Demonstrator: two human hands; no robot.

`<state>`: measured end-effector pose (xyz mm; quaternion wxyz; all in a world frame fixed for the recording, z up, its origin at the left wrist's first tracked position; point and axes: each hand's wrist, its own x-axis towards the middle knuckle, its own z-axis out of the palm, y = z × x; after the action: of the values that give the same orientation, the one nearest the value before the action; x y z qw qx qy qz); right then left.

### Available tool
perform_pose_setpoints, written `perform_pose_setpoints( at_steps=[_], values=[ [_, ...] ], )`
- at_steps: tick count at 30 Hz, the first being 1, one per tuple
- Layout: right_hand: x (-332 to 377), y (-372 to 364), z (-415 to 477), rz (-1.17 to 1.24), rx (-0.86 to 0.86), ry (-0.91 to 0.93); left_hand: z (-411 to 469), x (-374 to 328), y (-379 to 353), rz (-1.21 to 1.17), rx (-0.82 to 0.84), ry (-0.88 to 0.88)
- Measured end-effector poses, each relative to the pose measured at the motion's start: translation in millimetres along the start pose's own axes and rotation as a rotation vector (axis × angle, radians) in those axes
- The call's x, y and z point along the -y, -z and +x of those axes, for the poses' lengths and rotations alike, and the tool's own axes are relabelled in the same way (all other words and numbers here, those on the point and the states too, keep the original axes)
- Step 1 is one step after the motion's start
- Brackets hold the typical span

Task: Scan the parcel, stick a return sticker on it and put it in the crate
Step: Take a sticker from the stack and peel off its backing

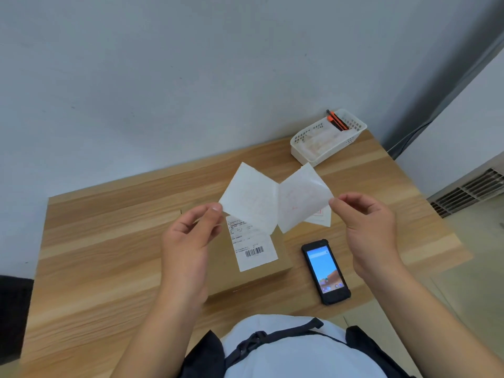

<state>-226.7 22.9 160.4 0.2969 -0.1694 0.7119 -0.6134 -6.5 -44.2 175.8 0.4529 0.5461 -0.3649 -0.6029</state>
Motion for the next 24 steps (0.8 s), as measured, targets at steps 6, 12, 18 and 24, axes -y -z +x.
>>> perform_pose_setpoints(
  at_steps=[6,12,18,24],
  values=[
    [-7.5,13.8,55.2,-0.038,0.015,-0.078,5.4,5.4,-18.3,-0.015,-0.106,-0.014],
    [-26.6,38.3,117.3,-0.012,-0.012,-0.194,5.9,20.0,-41.8,0.022,-0.195,0.013],
    [-40.3,49.5,194.1,-0.070,0.005,-0.206,22.7,31.7,-79.4,0.111,-0.184,0.047],
    [-43.4,21.2,299.1,-0.298,0.054,-0.050,37.8,38.0,-107.7,0.126,-0.170,0.064]
  ],
)
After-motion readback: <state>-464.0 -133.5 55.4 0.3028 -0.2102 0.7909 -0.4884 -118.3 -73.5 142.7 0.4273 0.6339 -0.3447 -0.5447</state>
